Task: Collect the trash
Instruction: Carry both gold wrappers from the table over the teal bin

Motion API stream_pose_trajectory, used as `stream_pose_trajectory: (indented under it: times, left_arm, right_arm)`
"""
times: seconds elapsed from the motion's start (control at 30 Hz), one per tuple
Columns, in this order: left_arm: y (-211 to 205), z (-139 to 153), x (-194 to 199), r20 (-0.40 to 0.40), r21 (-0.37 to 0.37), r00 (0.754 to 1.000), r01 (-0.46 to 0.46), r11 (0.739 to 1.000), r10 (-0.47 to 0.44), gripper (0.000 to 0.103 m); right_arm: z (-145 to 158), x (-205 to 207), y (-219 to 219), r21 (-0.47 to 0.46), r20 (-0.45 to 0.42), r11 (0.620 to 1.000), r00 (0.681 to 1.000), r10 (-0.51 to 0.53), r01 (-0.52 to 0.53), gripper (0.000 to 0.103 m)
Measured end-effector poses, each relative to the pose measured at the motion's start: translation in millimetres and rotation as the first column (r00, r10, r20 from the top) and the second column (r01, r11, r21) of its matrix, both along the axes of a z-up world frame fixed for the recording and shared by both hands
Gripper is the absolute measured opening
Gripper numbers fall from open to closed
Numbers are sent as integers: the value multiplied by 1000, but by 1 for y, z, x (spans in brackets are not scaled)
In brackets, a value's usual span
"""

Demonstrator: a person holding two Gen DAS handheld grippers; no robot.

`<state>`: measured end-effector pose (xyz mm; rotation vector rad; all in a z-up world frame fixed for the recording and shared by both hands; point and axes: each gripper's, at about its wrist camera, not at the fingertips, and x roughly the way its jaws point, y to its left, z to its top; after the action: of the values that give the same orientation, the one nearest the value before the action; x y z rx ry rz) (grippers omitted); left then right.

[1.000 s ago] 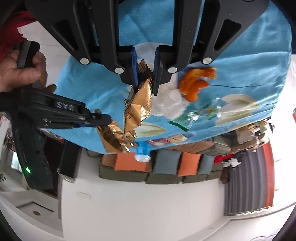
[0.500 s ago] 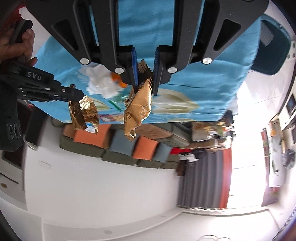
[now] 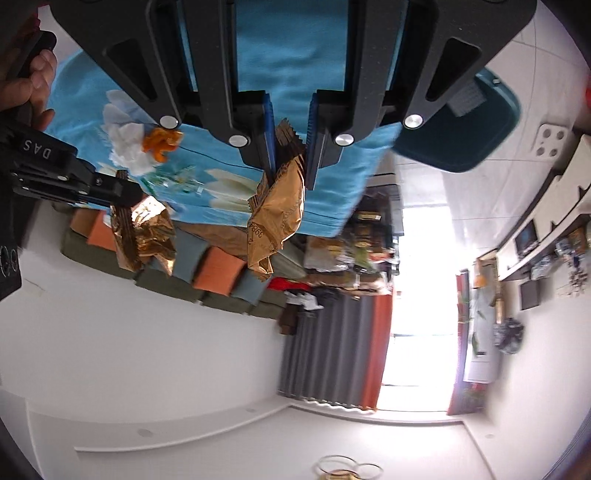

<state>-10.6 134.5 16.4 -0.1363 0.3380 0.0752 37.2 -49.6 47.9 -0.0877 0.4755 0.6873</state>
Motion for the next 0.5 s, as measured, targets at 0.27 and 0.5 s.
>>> stream_pose_trajectory:
  times: [0.27, 0.5]
  left_arm:
    - [45, 13, -41, 29, -12, 992, -122, 992, 122, 14]
    - [73, 20, -66, 34, -20, 980, -196, 980, 196, 14]
  right_arm:
    - [11, -15, 34, 3, 32, 997, 996, 81, -81, 9]
    - [15, -15, 64, 1, 31, 987, 987, 160, -161, 9]
